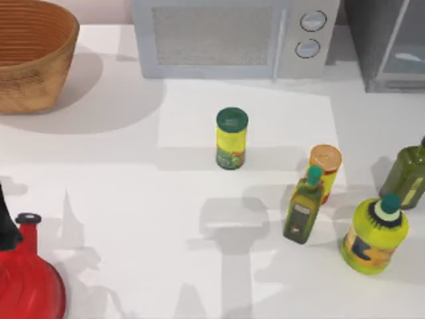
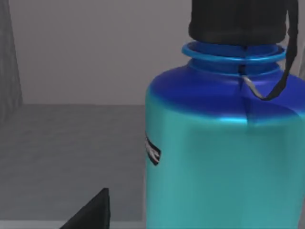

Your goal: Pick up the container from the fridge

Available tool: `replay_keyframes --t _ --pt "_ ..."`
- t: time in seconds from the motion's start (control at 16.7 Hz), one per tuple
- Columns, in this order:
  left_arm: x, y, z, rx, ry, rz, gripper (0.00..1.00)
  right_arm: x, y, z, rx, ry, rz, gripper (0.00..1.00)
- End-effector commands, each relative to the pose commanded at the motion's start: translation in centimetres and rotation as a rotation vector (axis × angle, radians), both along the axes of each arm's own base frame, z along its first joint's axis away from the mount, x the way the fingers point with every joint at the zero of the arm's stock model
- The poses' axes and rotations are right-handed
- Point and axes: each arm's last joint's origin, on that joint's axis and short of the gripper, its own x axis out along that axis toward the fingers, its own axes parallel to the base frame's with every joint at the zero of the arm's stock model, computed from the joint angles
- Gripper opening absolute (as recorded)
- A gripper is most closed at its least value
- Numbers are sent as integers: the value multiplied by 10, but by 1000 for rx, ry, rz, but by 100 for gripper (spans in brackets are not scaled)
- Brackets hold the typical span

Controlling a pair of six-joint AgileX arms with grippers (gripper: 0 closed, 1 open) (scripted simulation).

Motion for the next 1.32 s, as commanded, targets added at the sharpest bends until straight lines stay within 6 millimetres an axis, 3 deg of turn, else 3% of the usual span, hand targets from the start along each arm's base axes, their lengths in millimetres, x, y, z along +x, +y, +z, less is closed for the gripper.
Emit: replay_keyframes --t 0.36,0.66,1.32 --pt "0 0 0 0 0 0 100 49 0 2 -3 -9 0 100" --pt "0 0 0 0 0 0 100 52 1 2 -2 -5 0 100" --pt "0 0 0 0 0 0 100 52 1 2 -2 -5 0 17"
